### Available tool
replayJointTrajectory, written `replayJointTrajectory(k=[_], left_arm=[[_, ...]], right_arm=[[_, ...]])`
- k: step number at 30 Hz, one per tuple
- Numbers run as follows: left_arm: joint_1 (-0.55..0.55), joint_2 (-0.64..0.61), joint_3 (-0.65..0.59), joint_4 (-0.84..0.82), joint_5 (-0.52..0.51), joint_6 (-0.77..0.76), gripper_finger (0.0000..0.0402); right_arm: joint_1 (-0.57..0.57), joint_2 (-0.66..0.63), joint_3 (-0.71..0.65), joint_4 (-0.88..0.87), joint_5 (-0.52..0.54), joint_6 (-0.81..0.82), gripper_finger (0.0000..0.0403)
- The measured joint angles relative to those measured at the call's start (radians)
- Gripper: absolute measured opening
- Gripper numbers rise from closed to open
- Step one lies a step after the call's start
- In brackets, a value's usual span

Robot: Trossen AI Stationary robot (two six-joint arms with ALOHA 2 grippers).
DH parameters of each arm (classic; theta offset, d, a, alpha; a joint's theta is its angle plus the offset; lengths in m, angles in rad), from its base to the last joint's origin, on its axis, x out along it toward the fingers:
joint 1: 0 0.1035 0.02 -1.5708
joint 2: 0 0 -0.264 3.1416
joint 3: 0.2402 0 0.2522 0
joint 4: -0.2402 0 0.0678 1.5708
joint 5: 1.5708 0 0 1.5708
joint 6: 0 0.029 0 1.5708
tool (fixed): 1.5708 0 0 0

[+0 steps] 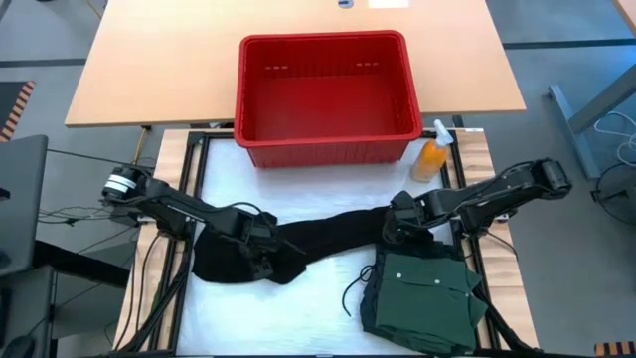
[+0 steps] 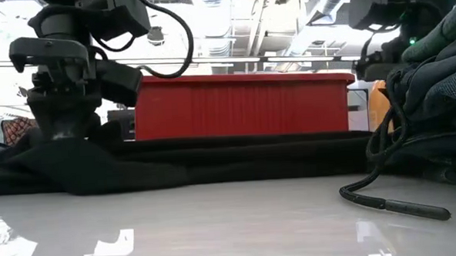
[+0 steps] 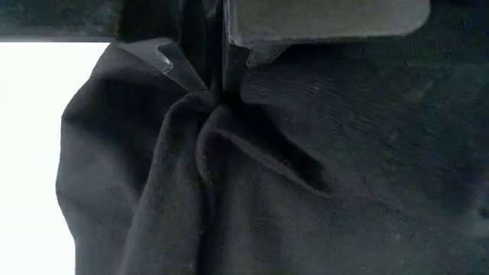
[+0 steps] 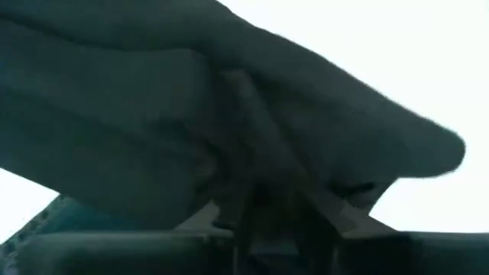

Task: Fold laundry
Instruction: Fold the black shirt

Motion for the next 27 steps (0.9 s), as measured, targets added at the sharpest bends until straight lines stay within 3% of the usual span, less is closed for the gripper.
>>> replayJointTrajectory(k=[12, 16, 19, 27], left_arm=[[-0.004, 0.012, 0.0, 0.092, -0.018, -0.077, 0.0017], [-0.003, -0.017, 0.005, 0.065, -0.014, -0.071, 0.0058], [0.01, -0.065, 0.028, 0.006, -0.017, -0.041, 0.0089], [0.033, -0.224, 0.072, -0.188, 0.085, 0.1, 0.0129]], right_arm=[[-0.063, -0.179, 0.049, -0.109, 0.003, 0.005, 0.0236], [-0.069, -0.251, 0.106, -0.086, 0.092, -0.055, 0.0243], [-0.068, -0.276, 0.116, 0.025, 0.15, -0.133, 0.0241], [-0.075, -0.134, 0.116, 0.276, 0.152, -0.306, 0.0233]])
